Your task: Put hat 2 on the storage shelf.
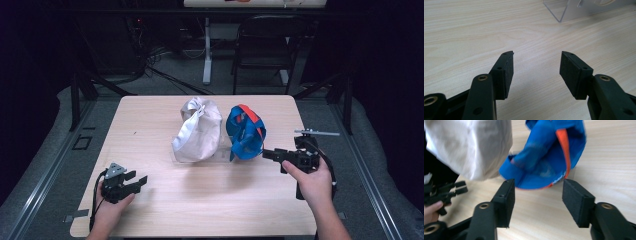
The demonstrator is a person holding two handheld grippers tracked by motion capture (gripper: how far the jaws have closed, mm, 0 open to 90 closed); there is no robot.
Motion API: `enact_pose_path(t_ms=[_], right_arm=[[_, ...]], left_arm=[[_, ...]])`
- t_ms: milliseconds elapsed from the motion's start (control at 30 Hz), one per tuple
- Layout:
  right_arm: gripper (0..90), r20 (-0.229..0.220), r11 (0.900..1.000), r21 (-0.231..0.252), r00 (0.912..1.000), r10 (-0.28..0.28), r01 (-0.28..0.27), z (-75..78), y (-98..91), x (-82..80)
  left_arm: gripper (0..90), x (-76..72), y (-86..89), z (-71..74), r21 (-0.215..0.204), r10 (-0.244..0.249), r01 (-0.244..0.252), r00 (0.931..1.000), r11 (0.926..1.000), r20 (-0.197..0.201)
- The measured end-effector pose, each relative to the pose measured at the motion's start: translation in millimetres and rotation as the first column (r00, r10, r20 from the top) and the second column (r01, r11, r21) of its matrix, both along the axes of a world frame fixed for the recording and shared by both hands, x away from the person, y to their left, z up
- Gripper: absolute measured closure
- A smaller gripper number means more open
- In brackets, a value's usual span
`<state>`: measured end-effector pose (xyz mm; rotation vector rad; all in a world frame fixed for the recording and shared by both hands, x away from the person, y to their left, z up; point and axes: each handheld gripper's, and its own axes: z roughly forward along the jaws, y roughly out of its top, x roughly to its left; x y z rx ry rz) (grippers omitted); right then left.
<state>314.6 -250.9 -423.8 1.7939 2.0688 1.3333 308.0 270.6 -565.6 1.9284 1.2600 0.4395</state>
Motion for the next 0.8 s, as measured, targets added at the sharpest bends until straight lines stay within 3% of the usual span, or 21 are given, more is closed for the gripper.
enact_pose_path(t_ms=[167,267,433,533,633,700,800], right_arm=[[47.9,0.042,1.0000,-0.006,0.9991,0.003,-0.003,-27.3,-0.4,-17.8],[48.9,0.038,0.9995,0.030,0.9993,-0.007,0.006,-48.4,-2.4,-26.8],[43.9,0.084,0.9997,-0.008,0.9962,-0.021,0.022,-79.6,-1.3,-37.6],[42.8,0.088,0.9992,-0.036,0.9960,-0.015,0.018,-90.0,-0.7,-41.0],[43.7,0.114,0.9986,-0.031,0.9927,-0.040,0.043,-101.1,-1.7,-47.0],[44.9,0.108,0.9982,-0.013,0.9925,-0.057,0.059,-109.3,-2.3,-49.0],[44.6,0.118,0.9962,-0.061,0.9916,-0.054,0.062,-114.0,-0.7,-47.4]], left_arm=[[45.3,1.3,0.6,-1.2,0.002,-0.001,0.001,1.0000,1.0000,-0.008],[45.3,1.5,0.5,-1.9,0.004,0.000,0.000,0.9999,1.0000,-0.012],[45.3,0.4,-1.0,-1.4,0.006,-0.001,0.002,0.9999,1.0000,-0.011],[45.2,0.1,-0.9,-1.4,0.006,-0.002,0.002,0.9999,1.0000,-0.011],[45.2,0.7,-0.6,-2.2,0.003,0.000,0.000,0.9999,1.0000,-0.011],[45.2,1.4,-0.6,-2.2,0.005,-0.005,0.005,0.9999,1.0000,-0.013],[45.2,1.5,-1.4,-2.8,0.004,-0.007,0.007,0.9999,1.0000,-0.014]])
